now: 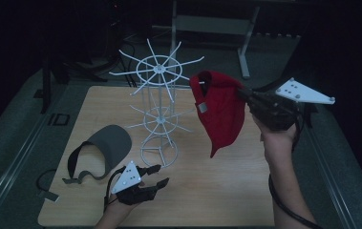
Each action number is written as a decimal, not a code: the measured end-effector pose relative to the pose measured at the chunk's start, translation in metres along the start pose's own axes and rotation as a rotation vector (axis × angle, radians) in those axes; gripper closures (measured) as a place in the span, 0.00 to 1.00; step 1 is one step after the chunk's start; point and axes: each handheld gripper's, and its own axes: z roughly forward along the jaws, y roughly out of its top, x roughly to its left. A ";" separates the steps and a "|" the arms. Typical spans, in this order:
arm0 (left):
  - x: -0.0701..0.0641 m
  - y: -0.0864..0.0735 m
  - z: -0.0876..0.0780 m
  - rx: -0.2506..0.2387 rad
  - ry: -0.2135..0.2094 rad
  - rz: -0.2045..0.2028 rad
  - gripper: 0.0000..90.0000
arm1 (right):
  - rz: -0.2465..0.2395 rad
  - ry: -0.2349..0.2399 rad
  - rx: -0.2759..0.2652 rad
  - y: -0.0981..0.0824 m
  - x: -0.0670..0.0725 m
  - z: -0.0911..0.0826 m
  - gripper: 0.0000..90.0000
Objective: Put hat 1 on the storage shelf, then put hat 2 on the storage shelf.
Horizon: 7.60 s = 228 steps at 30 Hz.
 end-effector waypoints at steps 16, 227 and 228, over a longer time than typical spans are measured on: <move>0.002 -0.003 -0.003 -0.003 0.016 -0.013 0.53 | 0.019 0.093 -0.012 -0.026 0.009 -0.009 0.91; 0.067 0.171 -0.165 -0.216 0.177 0.249 0.94 | 0.198 -0.203 0.311 -0.298 -0.066 -0.074 0.20; 0.065 0.175 -0.165 -0.222 0.172 0.249 0.94 | 0.199 -0.203 0.310 -0.298 -0.066 -0.074 0.20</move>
